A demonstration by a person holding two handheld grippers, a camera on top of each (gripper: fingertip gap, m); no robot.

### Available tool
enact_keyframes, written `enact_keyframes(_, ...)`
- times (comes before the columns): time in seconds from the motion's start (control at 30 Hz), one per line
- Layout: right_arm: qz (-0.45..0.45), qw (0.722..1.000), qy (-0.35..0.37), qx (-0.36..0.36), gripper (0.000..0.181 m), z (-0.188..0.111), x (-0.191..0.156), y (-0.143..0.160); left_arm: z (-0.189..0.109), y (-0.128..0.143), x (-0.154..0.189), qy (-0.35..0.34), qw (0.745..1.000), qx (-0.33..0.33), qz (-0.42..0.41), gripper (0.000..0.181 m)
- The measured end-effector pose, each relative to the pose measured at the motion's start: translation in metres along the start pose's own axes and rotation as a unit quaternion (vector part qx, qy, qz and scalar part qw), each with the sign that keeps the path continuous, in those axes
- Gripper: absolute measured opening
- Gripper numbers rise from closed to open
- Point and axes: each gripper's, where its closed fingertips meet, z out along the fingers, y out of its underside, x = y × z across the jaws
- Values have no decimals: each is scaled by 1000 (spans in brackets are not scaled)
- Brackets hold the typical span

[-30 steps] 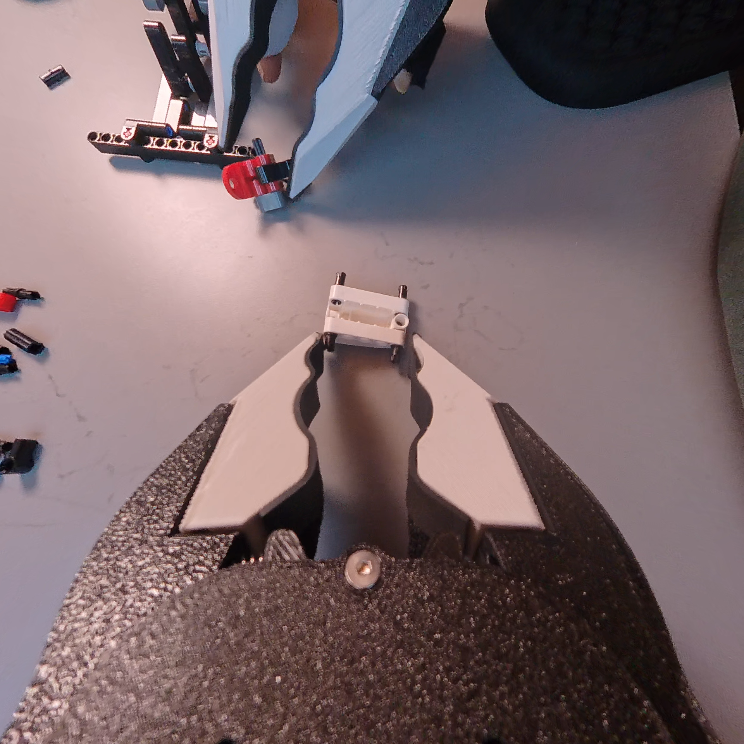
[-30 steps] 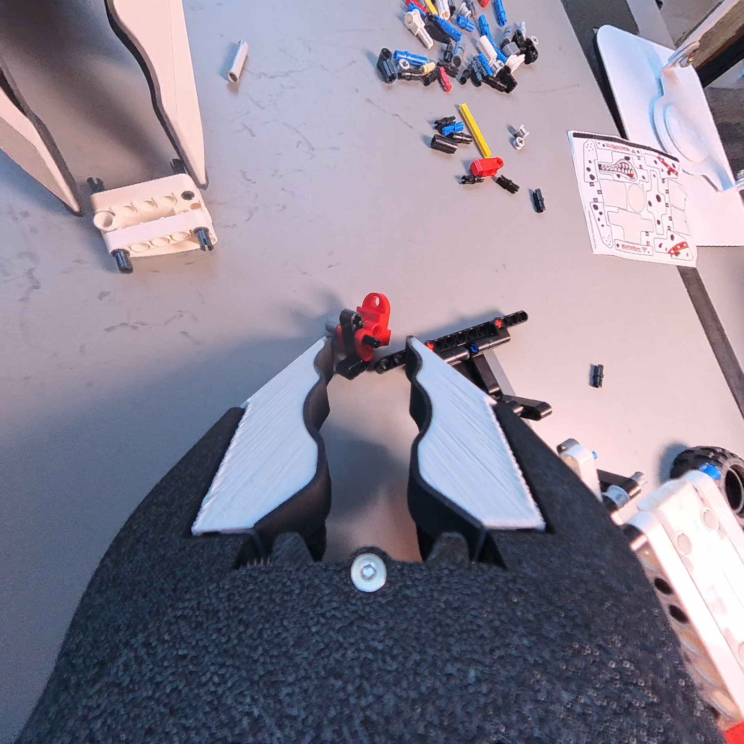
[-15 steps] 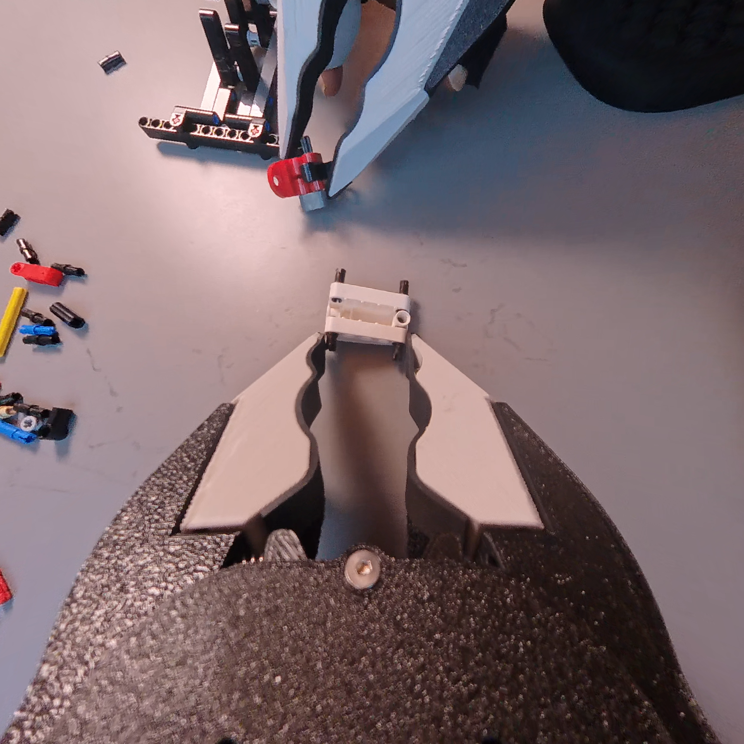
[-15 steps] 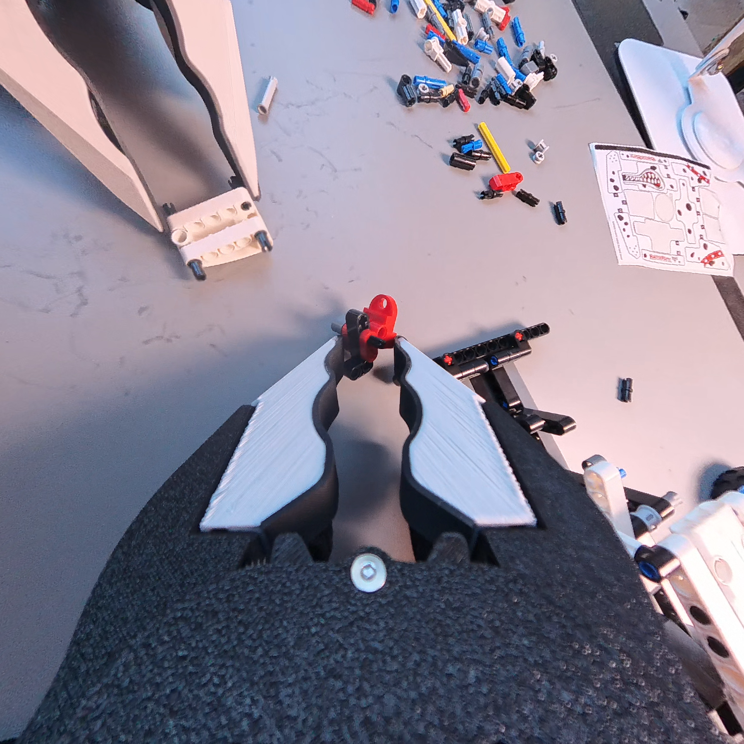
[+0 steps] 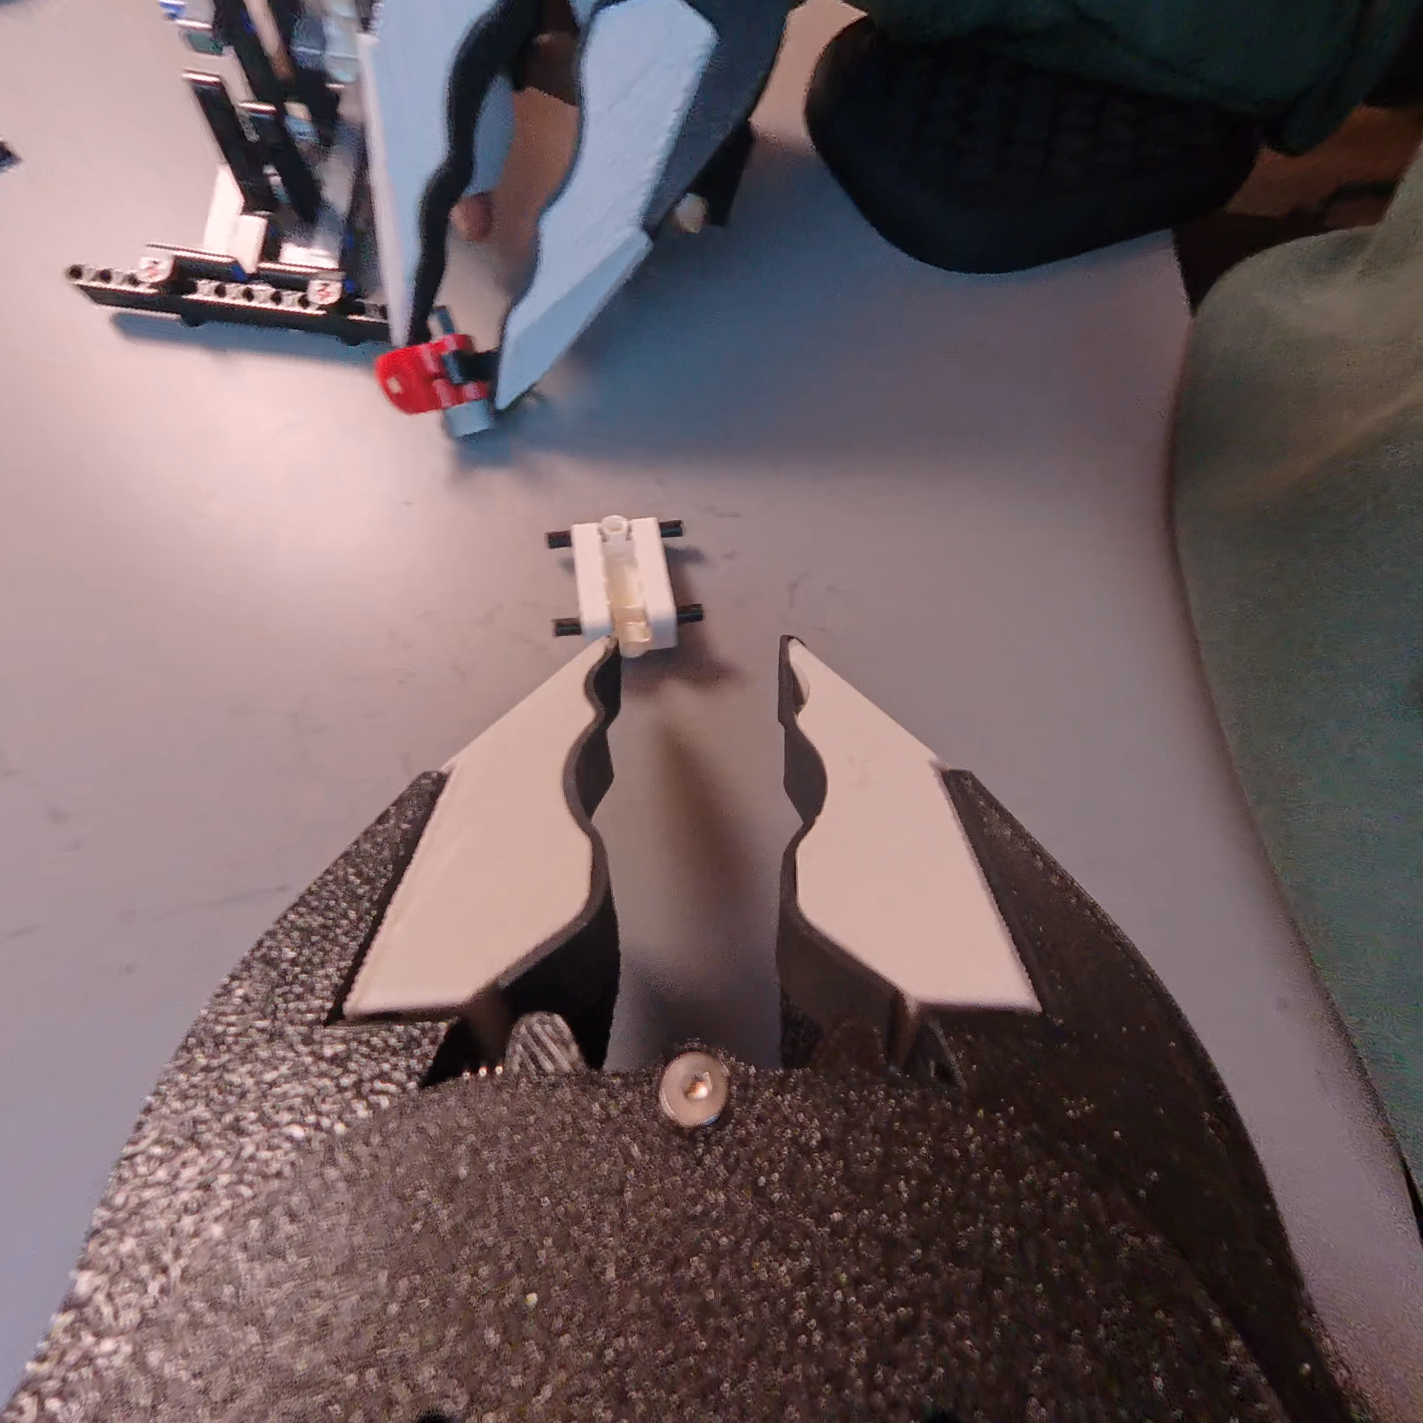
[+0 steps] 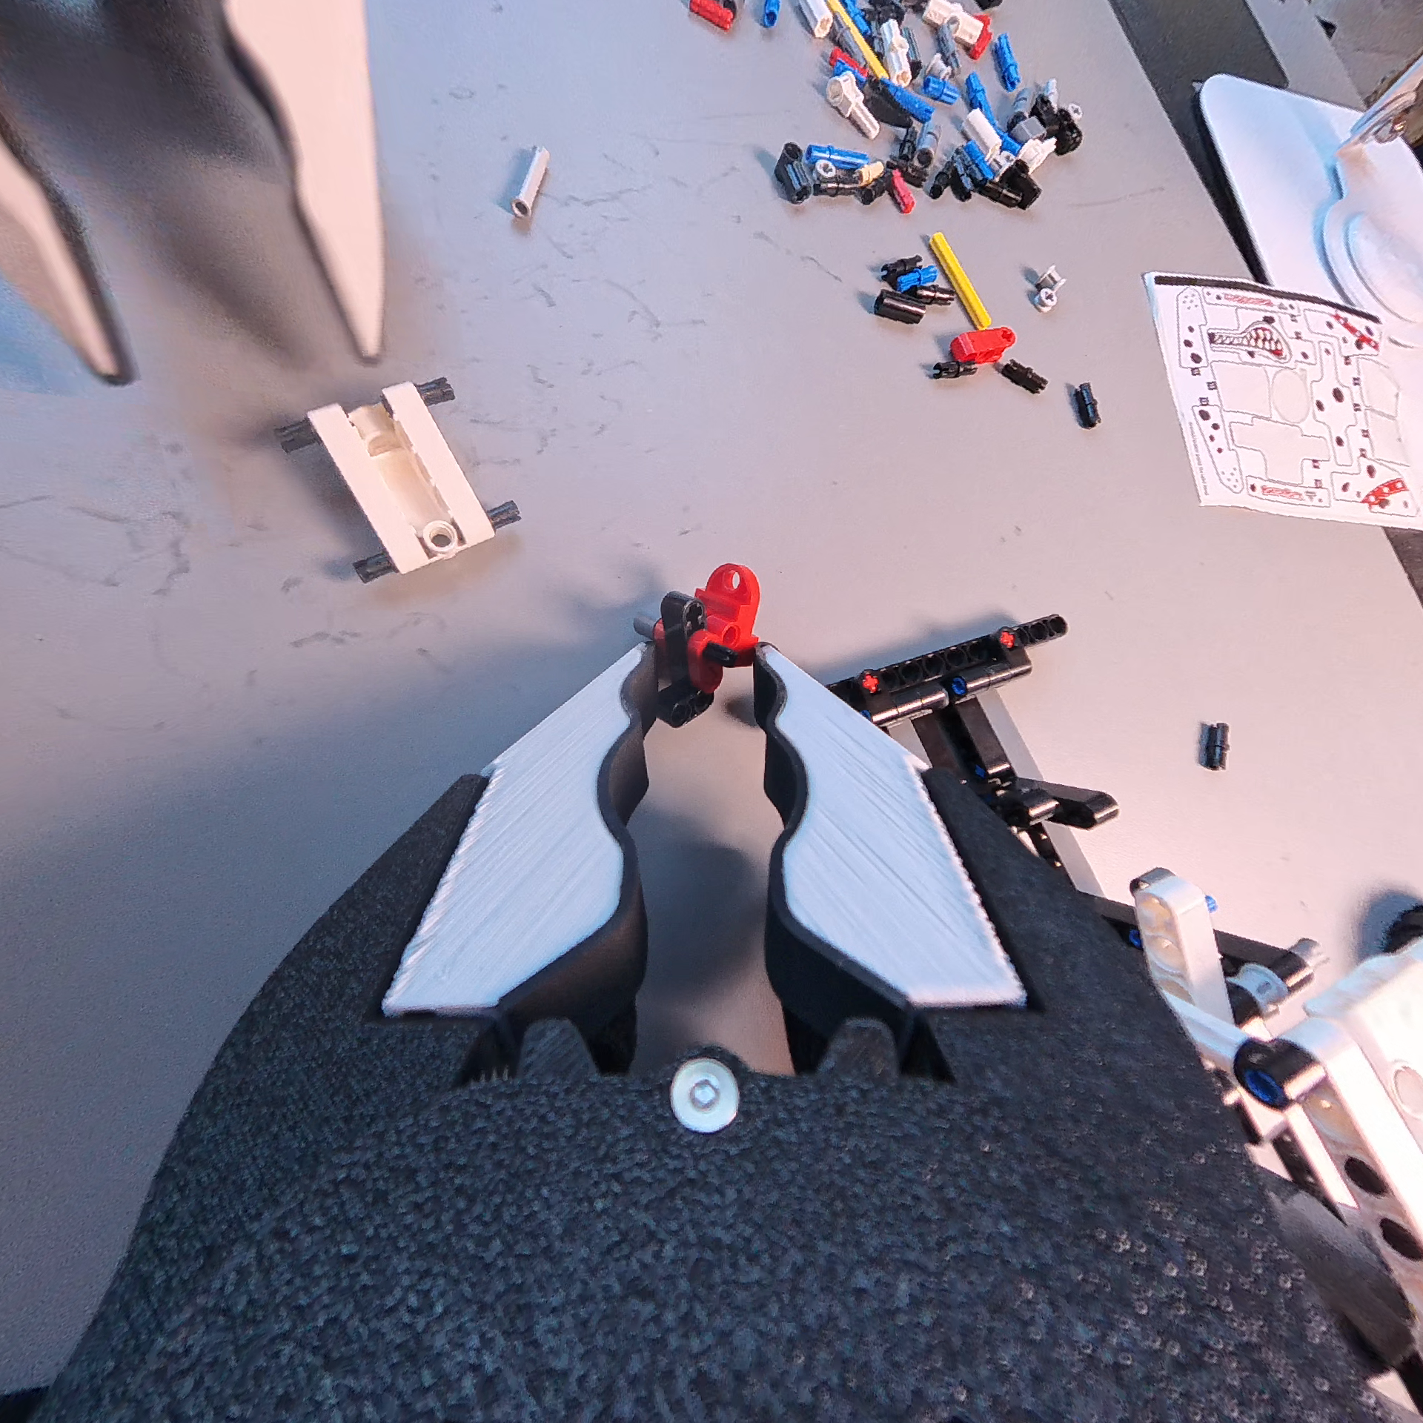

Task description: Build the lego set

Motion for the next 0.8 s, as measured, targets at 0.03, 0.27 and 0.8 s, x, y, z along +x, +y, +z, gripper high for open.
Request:
enact_keyframes(0.03, 3, 1000, -2, 3, 24, -1, 0, -1, -2, 0, -8, -17, 1000, 3, -9, 42)
enact_keyframes(0.27, 34, 998, -28, 33, 24, -5, -4, -10, 6, 4, -14, -32, 999, -9, -13, 50)
enact_keyframes(0.8, 42, 998, -41, 35, 24, -3, -8, -10, 15, 2, -4, -31, 999, -23, 0, 42)
